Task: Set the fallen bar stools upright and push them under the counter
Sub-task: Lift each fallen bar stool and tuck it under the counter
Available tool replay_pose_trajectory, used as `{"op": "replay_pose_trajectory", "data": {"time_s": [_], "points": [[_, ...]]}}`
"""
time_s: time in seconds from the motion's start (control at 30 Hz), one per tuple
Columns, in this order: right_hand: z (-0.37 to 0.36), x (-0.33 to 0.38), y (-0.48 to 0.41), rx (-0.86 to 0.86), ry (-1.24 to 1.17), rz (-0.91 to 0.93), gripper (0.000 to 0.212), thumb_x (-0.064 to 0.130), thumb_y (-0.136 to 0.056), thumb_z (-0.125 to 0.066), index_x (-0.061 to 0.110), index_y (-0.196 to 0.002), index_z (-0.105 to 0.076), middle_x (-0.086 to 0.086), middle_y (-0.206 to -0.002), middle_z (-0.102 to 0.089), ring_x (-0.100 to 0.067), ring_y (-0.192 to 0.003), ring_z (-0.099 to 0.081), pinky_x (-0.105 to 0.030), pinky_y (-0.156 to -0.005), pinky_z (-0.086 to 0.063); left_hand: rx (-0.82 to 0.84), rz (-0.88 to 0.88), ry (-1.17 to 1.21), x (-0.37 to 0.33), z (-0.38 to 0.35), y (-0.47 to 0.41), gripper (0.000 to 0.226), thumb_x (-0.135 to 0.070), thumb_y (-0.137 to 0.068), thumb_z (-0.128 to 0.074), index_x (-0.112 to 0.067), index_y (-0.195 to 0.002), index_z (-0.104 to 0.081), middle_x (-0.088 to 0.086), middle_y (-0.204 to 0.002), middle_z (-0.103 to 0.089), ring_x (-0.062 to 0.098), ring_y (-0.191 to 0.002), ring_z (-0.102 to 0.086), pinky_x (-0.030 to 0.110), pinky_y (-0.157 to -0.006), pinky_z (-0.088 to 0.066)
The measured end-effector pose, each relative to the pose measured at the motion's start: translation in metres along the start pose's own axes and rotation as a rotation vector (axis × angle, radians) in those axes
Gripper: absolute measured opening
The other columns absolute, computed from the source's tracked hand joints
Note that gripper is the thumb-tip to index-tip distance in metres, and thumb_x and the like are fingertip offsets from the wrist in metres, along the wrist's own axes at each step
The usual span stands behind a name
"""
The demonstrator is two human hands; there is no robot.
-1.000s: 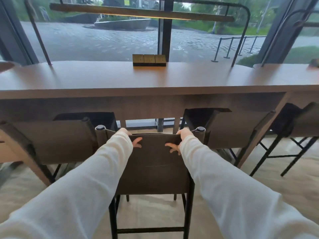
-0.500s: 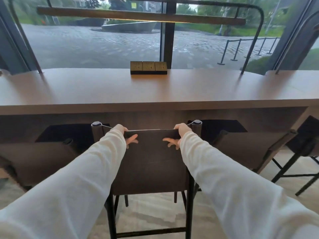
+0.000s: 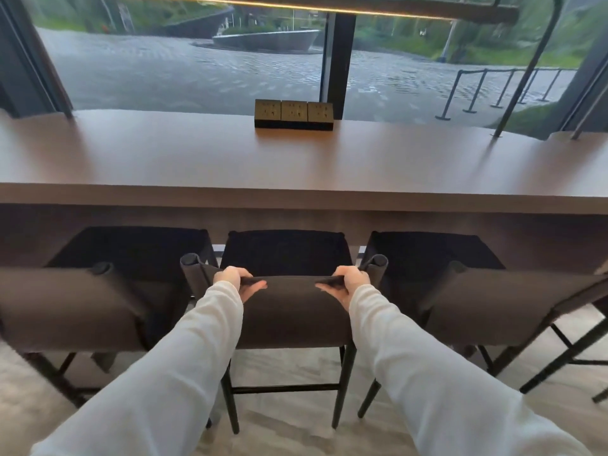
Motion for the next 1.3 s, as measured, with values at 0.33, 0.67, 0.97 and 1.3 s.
{"op": "replay_pose_trajectory", "data": {"time_s": [0.33, 0.67, 0.97, 1.3], "points": [[0.003, -0.002, -0.006, 0.016, 0.031, -0.013, 0.011, -0.003, -0.086, -0.054, 0.004, -0.094, -0.057, -0.015, -0.093, -0.063, -0.032, -0.087, -0.064, -0.042, -0.061, -0.058, 0.017, 0.020, 0.059, 0.006, -0.001, 0.003, 0.022, 0.002, -0.087, -0.054, 0.000, -0.109, -0.060, 0.018, -0.110, -0.065, 0.035, -0.097, -0.065, 0.035, -0.066, -0.058], [0.025, -0.033, 0.021, -0.036, -0.011, -0.049, 0.019, -0.005, -0.086, -0.051, 0.001, -0.104, -0.056, -0.017, -0.095, -0.062, -0.033, -0.091, -0.063, -0.042, -0.061, -0.057, 0.004, 0.065, 0.062, 0.039, 0.017, 0.024, 0.026, 0.002, -0.090, -0.050, 0.000, -0.116, -0.055, 0.020, -0.103, -0.065, 0.037, -0.095, -0.066, 0.036, -0.067, -0.057], [0.030, -0.043, 0.039, -0.020, -0.050, -0.043, 0.013, -0.007, -0.084, -0.051, 0.003, -0.093, -0.052, -0.018, -0.086, -0.060, -0.032, -0.083, -0.063, -0.044, -0.063, -0.057, 0.017, 0.064, 0.067, 0.042, 0.029, 0.034, 0.022, 0.003, -0.090, -0.048, 0.001, -0.110, -0.054, 0.020, -0.095, -0.063, 0.041, -0.099, -0.064, 0.036, -0.065, -0.057], [0.038, -0.025, 0.061, -0.070, 0.236, -0.048, 0.013, 0.007, -0.087, -0.058, 0.011, -0.097, -0.052, -0.017, -0.111, -0.060, -0.034, -0.095, -0.065, -0.046, -0.084, -0.056, 0.019, 0.107, 0.048, 0.025, 0.038, 0.057, 0.035, 0.003, -0.085, -0.046, -0.011, -0.117, -0.049, 0.016, -0.123, -0.053, 0.038, -0.114, -0.055, 0.047, -0.089, -0.051]]}}
Point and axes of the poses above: each hand's wrist, its own y-axis away from the middle knuckle, its own z-axis out of the back of the hand, x = y × z, the point moved 9 cm from there along -y, towards the middle knuckle
